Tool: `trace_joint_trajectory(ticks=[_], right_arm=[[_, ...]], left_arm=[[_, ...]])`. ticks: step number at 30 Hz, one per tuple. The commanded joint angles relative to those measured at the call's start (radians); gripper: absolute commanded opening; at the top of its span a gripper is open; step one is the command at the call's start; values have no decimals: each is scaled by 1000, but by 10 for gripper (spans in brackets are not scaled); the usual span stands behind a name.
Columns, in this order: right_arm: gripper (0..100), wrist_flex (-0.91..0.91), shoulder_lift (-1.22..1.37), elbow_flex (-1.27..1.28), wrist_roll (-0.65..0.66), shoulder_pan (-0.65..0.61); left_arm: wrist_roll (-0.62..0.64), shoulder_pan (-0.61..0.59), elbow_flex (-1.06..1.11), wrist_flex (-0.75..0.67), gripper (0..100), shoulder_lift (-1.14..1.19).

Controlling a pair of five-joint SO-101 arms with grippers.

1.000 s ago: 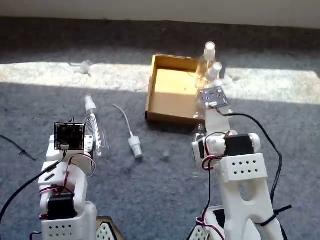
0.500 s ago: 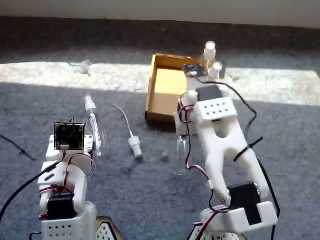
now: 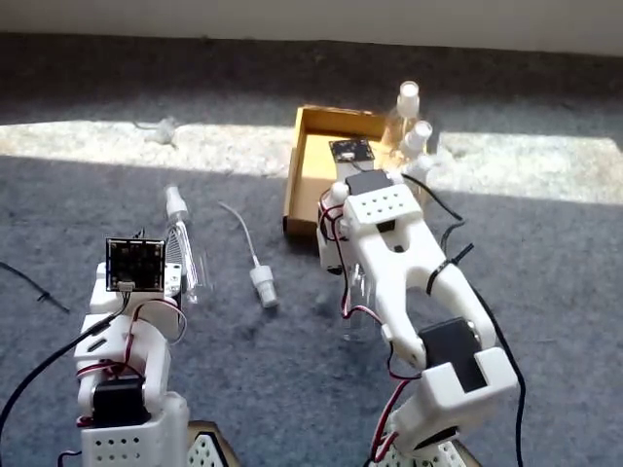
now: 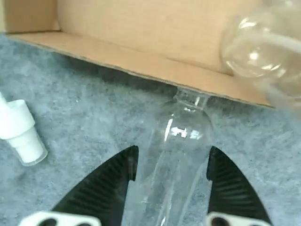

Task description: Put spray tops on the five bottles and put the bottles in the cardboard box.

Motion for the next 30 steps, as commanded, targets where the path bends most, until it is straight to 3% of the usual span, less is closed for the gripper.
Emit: trace_joint_trajectory(ticks=[1,30], right_arm=[[208,-36,10,-41,-11,16],[243,-101,25,136,68,-27]], left_arm=[[-3,13,-10,-20,130,-8],[-3,13,-10,-20,130,-8]])
